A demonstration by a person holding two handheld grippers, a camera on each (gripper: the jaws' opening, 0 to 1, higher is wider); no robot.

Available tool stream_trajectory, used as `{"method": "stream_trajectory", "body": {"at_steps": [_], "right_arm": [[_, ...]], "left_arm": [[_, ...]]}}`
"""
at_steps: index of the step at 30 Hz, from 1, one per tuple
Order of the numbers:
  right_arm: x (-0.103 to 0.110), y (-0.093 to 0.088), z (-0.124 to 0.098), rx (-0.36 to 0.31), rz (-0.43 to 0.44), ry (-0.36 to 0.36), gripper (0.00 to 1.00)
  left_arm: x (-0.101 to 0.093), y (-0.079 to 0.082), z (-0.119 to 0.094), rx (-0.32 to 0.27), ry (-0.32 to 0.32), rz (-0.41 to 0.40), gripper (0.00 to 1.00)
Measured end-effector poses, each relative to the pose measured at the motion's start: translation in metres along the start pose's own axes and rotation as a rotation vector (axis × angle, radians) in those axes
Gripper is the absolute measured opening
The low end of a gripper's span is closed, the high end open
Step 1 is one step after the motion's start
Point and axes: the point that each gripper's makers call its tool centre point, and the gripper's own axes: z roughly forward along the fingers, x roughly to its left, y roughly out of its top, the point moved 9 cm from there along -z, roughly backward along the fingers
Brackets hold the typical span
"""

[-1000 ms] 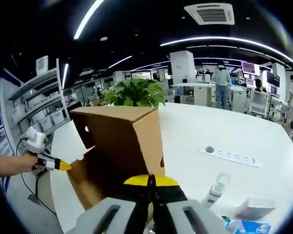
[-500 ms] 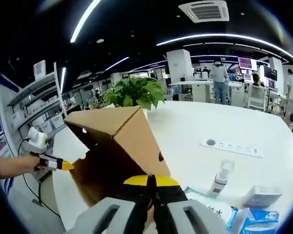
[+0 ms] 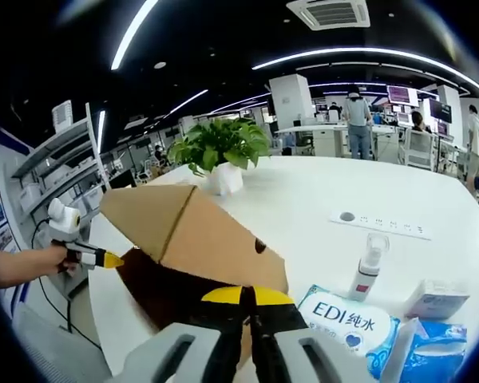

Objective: Operate the shoe box by opening the lid, removing the specified soft item, and placing it in the target area until the item is outside and the box remains undamaged.

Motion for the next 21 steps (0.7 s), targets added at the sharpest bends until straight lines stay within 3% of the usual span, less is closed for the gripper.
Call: {"method": "stream_trajectory", "body": {"at_steps": [14,18,21], "right_arm": [[0.002,-0.011,0.001,0.019,0.016,0.005,0.0],[0.003,-0.014,0.0,0.023,-0.009,0.011,0.0],[0.006,-0.016,-0.001,0.024,-0.041,0.022,0.0]], "left_arm": [[0.0,0.001,0.0,-0.006,-0.001,0.042,0.06],[-0.001,0.003,-0.003,-0.027,-0.002,0.083,0.06],[-0.004,0.01,-0.009,-0.084,-0.027,0.12,0.08]]}}
